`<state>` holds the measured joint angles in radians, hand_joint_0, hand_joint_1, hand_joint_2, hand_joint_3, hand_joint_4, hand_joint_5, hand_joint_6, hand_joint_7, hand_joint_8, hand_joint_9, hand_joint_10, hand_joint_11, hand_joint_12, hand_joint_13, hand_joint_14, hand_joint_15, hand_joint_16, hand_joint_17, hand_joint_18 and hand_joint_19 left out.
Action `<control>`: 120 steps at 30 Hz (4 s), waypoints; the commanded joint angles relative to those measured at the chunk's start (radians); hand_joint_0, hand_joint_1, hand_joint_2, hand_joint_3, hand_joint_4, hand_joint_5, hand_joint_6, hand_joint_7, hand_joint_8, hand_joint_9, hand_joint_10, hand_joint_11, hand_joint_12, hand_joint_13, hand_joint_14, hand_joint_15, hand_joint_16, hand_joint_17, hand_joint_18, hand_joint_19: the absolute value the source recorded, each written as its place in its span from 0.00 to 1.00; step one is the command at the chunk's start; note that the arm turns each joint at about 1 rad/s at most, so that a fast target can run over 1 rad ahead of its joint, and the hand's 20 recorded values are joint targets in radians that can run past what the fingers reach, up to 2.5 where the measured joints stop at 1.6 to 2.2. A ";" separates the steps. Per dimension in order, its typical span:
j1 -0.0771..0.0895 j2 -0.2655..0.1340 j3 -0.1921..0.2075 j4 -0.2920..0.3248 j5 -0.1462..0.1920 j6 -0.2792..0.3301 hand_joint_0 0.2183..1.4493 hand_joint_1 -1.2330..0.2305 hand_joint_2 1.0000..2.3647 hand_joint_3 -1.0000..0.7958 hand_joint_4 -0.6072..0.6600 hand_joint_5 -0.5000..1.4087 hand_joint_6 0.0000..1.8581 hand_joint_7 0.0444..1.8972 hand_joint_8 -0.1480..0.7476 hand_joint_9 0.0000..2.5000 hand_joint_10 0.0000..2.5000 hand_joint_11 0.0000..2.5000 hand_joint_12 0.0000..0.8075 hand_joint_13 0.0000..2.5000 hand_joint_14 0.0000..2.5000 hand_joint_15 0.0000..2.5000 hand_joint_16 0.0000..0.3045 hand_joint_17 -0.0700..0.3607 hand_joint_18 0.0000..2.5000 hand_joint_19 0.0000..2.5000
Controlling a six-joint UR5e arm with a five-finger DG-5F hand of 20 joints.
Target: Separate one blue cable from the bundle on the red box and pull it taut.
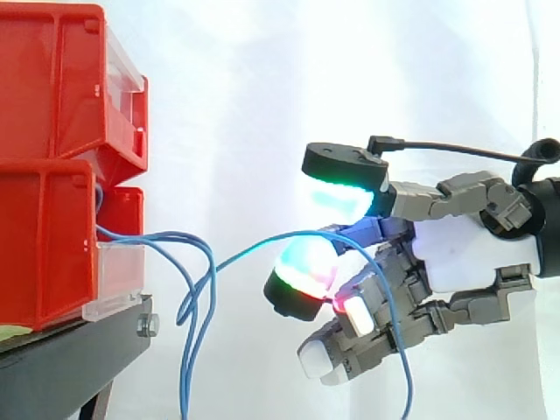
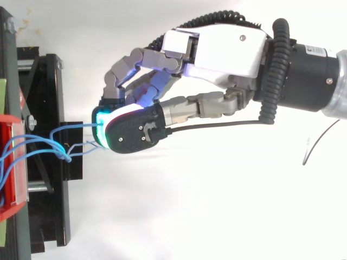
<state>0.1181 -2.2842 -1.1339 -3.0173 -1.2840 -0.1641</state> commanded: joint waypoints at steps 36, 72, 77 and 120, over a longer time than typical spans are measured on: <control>-0.011 0.046 0.031 -0.325 0.003 0.054 0.35 0.29 0.02 0.54 0.39 0.20 0.50 0.55 0.41 0.42 0.01 0.22 0.31 0.31 0.01 0.15 0.08 0.29 0.23 0.10; 0.026 0.216 -0.190 -0.219 0.206 0.074 0.35 0.30 0.01 0.53 0.40 0.20 0.50 0.55 0.43 0.42 0.01 0.22 0.32 0.31 0.01 0.16 0.09 0.30 0.22 0.11; 0.026 0.215 -0.191 -0.175 0.206 0.072 0.35 0.30 0.01 0.53 0.40 0.20 0.50 0.55 0.43 0.41 0.01 0.22 0.32 0.31 0.01 0.16 0.09 0.30 0.22 0.11; 0.026 0.216 -0.190 -0.140 0.206 0.072 0.35 0.30 0.01 0.53 0.40 0.20 0.50 0.54 0.42 0.41 0.01 0.22 0.32 0.30 0.01 0.16 0.09 0.31 0.22 0.11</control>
<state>0.1442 -2.0682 -1.3252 -3.1569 -1.0784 -0.0921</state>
